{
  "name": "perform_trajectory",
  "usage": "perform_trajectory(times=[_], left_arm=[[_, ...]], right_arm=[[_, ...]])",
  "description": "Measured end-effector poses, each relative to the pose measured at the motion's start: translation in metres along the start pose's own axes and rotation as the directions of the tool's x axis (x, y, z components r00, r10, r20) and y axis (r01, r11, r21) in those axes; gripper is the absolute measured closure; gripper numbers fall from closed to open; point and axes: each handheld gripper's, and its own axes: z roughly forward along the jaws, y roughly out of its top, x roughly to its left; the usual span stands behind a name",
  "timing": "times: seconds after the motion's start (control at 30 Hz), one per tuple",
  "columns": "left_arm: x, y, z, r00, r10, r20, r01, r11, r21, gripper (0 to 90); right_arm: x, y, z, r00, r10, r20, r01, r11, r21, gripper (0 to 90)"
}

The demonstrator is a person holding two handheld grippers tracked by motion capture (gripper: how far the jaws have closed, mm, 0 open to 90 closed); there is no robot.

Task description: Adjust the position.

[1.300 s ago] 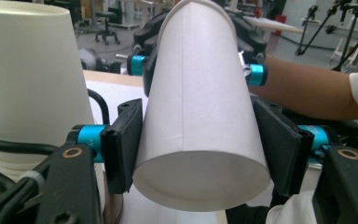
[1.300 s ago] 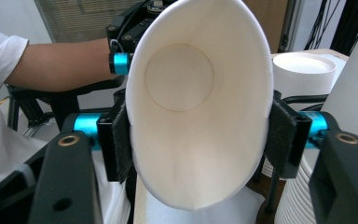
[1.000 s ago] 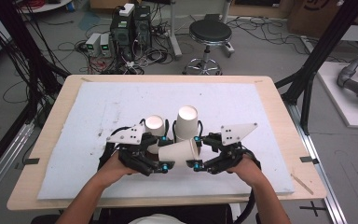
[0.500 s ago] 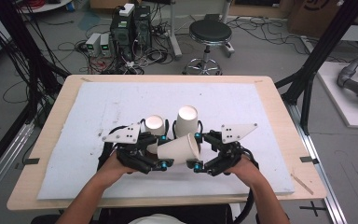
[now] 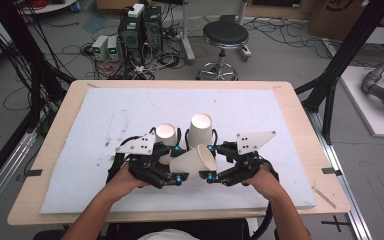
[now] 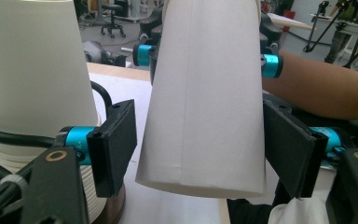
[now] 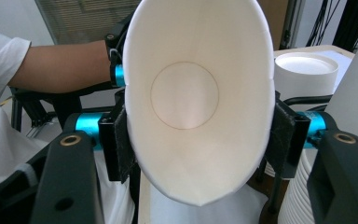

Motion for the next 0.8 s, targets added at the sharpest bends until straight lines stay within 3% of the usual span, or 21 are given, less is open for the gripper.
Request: perform_trajectory(times=[0.27, 0.4, 0.47, 0.63, 0.7, 0.8], left_arm=[[-0.0011, -0.0018, 0.0027, 0.9994, 0.017, 0.03, -0.017, 0.9998, 0.014, 36.2], [-0.0013, -0.0006, 0.0014, 0.9992, 0.024, 0.032, -0.024, 0.9996, -0.012, 36.3], [-0.0011, 0.0002, -0.0005, 0.9993, 0.024, 0.029, -0.023, 0.9994, -0.028, 36.3], [-0.0013, 0.0008, -0.0013, 0.9993, 0.021, 0.032, -0.02, 0.9989, -0.042, 36.4], [-0.002, 0.0001, 0.0006, 0.9992, 0.022, 0.034, -0.021, 0.9992, -0.035, 36.3], [-0.0021, -0.0003, 0.0015, 0.9991, 0.022, 0.036, -0.02, 0.9992, -0.033, 36.7]], right_arm=[[0.0012, 0.0018, 0.0006, 1.0, 0.001, -0.009, -0.001, 1.0, -0.001, 37.4], [0.0013, 0.0012, 0.001, 0.9997, 0.025, -0.001, -0.025, 0.999, -0.039, 29.6], [0.0017, 0.0007, 0.0022, 0.9991, 0.038, 0.017, -0.037, 0.997, -0.061, 19.5], [0.0037, 0.0004, 0.0065, 0.9993, 0.036, 0.007, -0.035, 0.998, -0.06, 19.6], [0.0039, 0.0012, 0.0068, 0.9997, 0.023, 0.007, -0.022, 0.998, -0.061, 30.8], [0.0031, 0.0022, 0.0052, 0.9999, 0.013, -0.001, -0.013, 0.998, -0.063, 34.4]])
